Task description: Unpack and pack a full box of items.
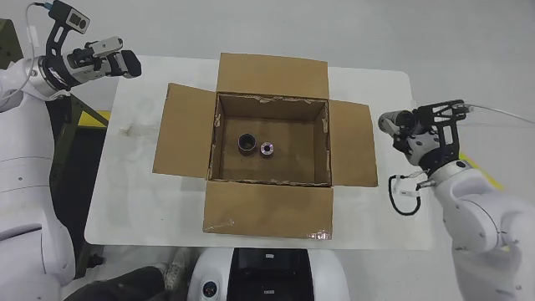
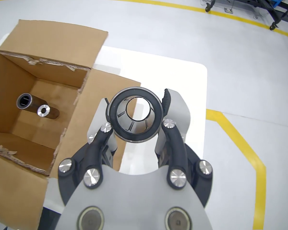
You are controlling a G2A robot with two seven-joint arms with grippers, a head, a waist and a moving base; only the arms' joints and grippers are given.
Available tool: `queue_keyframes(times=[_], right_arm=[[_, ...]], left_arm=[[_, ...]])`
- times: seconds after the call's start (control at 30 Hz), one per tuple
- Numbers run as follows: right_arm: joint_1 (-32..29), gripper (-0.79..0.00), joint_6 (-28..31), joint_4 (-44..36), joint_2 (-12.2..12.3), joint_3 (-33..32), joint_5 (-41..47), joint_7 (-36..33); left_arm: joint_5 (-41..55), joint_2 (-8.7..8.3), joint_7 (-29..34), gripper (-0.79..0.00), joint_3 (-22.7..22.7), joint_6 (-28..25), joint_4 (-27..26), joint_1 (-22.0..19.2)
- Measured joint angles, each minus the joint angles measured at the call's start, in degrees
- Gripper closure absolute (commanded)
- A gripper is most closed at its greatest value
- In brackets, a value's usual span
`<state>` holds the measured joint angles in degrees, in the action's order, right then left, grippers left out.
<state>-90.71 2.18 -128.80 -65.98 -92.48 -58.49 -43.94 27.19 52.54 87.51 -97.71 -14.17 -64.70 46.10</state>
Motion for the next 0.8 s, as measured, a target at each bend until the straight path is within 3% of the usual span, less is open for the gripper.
queue_keyframes(times=[0.33,0.8], right_arm=[[4.9,0.0,0.9,-0.3,-0.3,6.4,2.4,-0.2],[12.5,0.0,1.4,4.7,-1.3,20.6,1.7,-1.2]], left_arm=[[0.0,0.0,0.0,-0.785,0.0,0.0,0.0,0.0],[0.0,0.0,0.0,-0.785,0.0,0.0,0.0,0.0]])
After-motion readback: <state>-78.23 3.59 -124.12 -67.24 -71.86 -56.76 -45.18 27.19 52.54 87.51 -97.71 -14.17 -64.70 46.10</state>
